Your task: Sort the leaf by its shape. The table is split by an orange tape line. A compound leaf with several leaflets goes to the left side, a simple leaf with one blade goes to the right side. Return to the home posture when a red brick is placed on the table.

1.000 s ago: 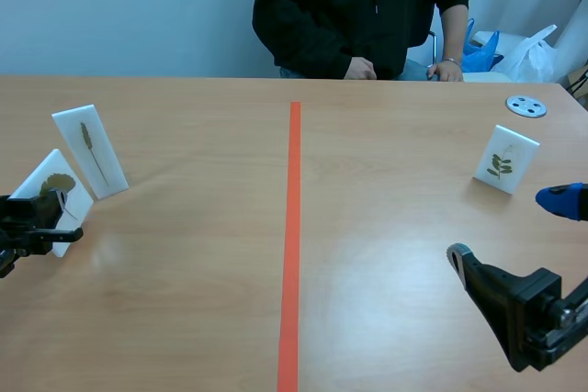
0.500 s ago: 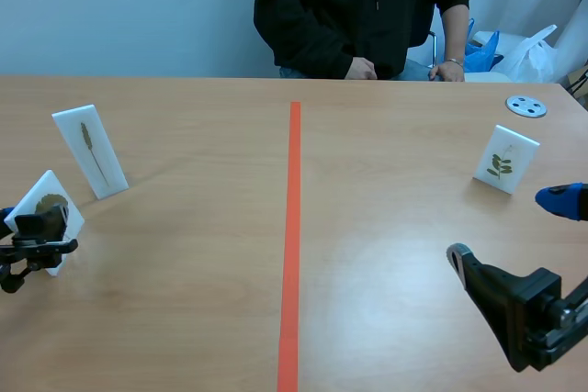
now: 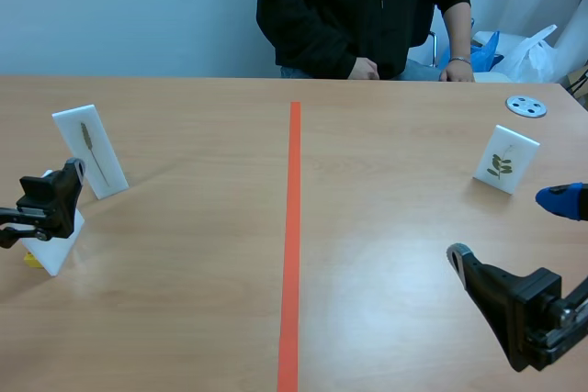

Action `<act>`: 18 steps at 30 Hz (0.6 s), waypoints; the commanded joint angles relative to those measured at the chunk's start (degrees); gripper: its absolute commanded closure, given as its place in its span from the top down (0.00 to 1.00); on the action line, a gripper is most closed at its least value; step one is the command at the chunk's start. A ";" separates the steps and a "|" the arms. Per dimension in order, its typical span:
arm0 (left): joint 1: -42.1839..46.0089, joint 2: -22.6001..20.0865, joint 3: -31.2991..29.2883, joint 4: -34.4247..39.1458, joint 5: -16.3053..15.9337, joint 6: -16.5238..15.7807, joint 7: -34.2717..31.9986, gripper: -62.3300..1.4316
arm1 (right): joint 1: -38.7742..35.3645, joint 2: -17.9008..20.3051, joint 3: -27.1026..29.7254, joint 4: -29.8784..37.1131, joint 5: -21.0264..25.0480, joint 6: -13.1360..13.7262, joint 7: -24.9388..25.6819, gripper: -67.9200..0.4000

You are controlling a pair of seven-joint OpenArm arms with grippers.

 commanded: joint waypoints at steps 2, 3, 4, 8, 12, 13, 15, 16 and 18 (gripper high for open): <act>3.48 -0.11 -1.36 8.26 -0.59 -0.13 1.33 1.00 | 0.52 -0.02 0.66 1.07 0.42 -0.17 0.63 1.00; 4.92 -0.11 -1.62 11.41 -0.76 -0.13 2.40 1.00 | 0.52 -0.02 0.68 1.07 0.42 -0.17 0.63 1.00; 6.43 -0.11 -1.77 14.49 -0.74 -0.13 3.34 1.00 | 0.52 -0.02 0.76 1.07 0.42 -0.17 0.63 1.00; 12.48 -0.11 -2.03 25.66 -0.74 -2.08 7.80 1.00 | 0.52 -0.02 0.87 1.07 0.42 -0.17 0.63 1.00; 18.62 -0.09 -2.01 32.41 -0.72 -7.45 10.75 1.00 | 0.52 -0.02 0.87 1.07 0.42 -0.17 0.63 1.00; 20.11 -0.11 -2.01 33.24 -0.72 -9.05 11.32 1.00 | 0.52 -0.02 0.87 1.07 0.42 -0.17 0.61 1.00; 22.86 -0.11 -2.01 34.16 -0.72 -12.61 12.61 1.00 | 0.50 -0.02 0.87 1.07 0.42 -0.17 0.37 1.00; 24.15 -0.11 -2.01 34.34 -0.72 -14.45 12.87 1.00 | 0.50 -0.02 0.87 1.07 0.42 -0.17 0.22 1.00; 26.47 -0.09 -2.01 34.38 -0.74 -17.59 13.16 1.00 | 0.50 -0.02 0.87 1.07 0.42 -0.17 0.22 1.00</act>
